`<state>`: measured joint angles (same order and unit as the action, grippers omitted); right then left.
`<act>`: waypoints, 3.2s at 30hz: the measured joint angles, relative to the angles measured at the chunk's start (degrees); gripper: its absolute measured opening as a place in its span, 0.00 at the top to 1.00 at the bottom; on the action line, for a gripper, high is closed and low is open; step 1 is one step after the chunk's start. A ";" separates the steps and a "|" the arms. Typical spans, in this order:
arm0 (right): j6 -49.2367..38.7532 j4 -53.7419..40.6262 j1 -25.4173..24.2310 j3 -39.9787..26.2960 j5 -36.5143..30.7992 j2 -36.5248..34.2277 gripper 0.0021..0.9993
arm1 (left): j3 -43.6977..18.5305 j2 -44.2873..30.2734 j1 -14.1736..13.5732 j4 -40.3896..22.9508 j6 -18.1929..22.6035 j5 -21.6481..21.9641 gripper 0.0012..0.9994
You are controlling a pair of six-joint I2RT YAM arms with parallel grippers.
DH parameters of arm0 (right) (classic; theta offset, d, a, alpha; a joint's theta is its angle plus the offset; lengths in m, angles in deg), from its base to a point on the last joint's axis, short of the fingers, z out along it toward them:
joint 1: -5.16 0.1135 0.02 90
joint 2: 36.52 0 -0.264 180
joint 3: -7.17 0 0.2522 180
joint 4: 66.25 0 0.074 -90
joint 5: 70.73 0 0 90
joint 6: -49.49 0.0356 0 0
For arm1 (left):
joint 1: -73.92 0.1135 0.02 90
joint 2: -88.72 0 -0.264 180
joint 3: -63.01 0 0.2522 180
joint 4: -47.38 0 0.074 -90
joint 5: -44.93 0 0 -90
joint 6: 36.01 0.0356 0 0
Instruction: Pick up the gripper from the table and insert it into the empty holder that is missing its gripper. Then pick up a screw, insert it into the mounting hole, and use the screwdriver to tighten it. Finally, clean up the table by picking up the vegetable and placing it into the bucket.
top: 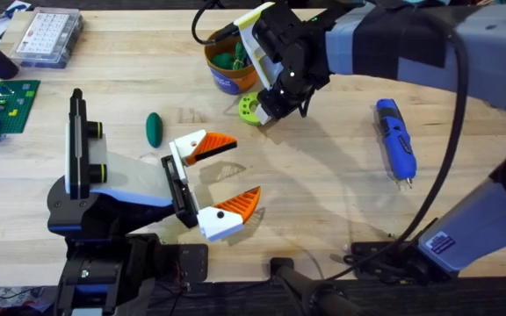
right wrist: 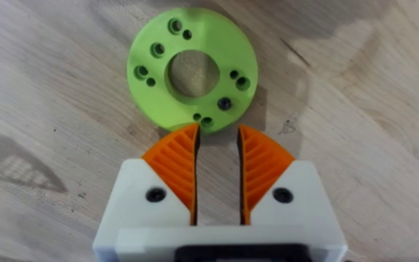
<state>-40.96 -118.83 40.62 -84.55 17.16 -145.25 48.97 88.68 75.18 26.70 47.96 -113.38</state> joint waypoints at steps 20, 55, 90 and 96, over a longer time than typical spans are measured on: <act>-0.01 0.83 0.00 0.02 0.02 2.38 0.71 | 0.00 0.00 0.00 0.01 -0.04 0.00 0.01; -0.01 5.90 0.00 0.02 0.04 0.46 0.71 | 0.00 0.00 0.00 0.02 -0.05 0.00 0.01; -0.21 6.04 -0.22 0.01 -0.06 -0.41 1.00 | 0.00 0.00 0.00 0.02 -0.04 0.00 0.01; -0.21 5.44 -0.22 0.11 0.05 3.83 1.00 | 0.00 0.00 0.00 0.02 -0.06 0.00 0.01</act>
<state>-41.17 -113.40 40.40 -84.44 17.21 -141.42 48.97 88.68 75.18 26.72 47.90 -113.38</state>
